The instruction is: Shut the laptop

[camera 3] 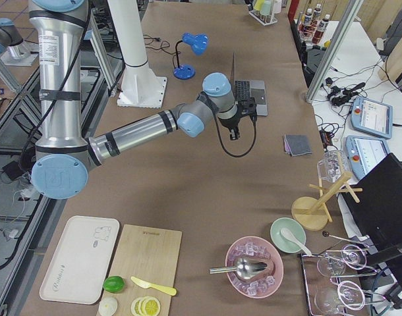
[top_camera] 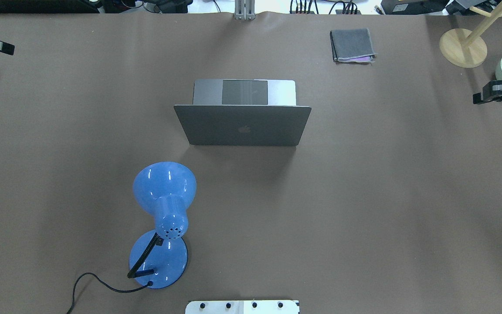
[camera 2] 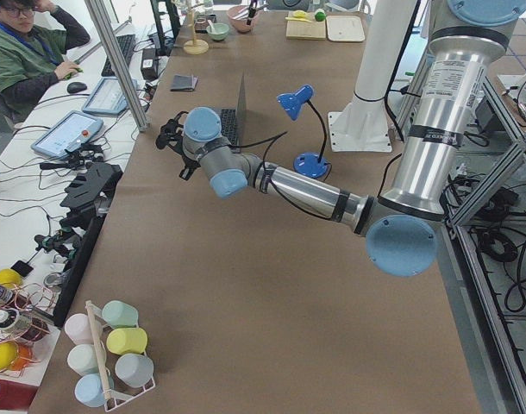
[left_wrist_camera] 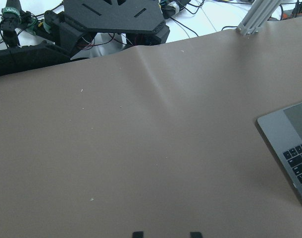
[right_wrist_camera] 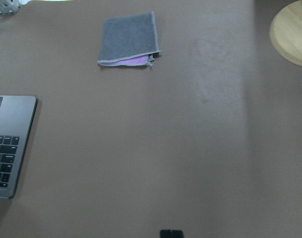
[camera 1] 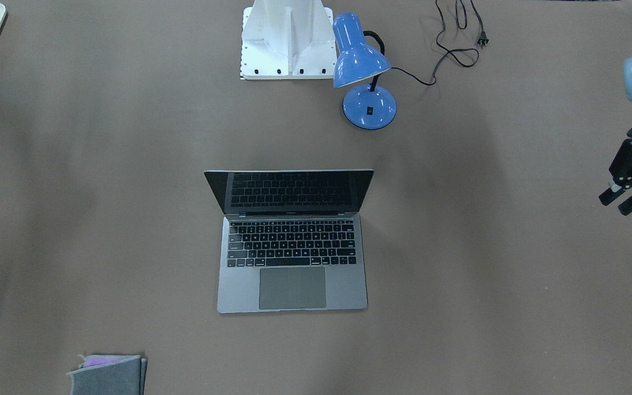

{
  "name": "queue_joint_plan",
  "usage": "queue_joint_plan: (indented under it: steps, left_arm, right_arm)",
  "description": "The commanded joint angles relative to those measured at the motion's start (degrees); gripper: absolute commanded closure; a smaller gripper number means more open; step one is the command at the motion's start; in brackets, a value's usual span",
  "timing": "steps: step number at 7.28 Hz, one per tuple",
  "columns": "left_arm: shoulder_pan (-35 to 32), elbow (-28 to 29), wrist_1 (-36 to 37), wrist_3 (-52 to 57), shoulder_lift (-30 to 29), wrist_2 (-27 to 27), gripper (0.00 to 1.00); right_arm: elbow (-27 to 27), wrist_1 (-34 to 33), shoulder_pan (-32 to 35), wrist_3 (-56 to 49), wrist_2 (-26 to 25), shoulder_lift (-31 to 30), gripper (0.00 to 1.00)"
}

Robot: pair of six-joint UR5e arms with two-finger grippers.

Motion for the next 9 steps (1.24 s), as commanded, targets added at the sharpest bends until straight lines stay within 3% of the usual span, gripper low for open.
queue_joint_plan:
  steps: [1, 3, 4, 5, 7, 9]
  left_arm:
    - [5.8, -6.1, 0.0, -13.4, -0.2, 0.1, 1.00]
    - [9.6, -8.7, -0.1, -21.2, -0.2, 0.0, 1.00]
    - [12.1, -10.4, -0.1, -25.9, -0.2, 0.0, 1.00]
    - [14.9, -12.0, -0.1, -31.1, -1.4, 0.3, 1.00]
    - [21.9, -12.6, 0.0, -36.6, -3.0, 8.3, 1.00]
    - [26.2, -12.3, 0.6, -39.8, -4.4, 12.4, 1.00]
  right_arm:
    - [4.7, -0.2, -7.3, 9.9, -5.3, 0.0, 1.00]
    - [7.3, -0.3, -11.7, 13.6, -6.3, 0.8, 1.00]
    - [9.2, -2.0, -15.1, 20.2, -7.3, 3.1, 1.00]
    - [11.7, -10.5, -19.6, 22.6, -12.5, 7.0, 1.00]
    - [13.0, -31.9, -25.0, 24.6, -18.6, 21.5, 1.00]
    - [11.4, -34.4, -30.3, 28.1, -23.2, 26.3, 1.00]
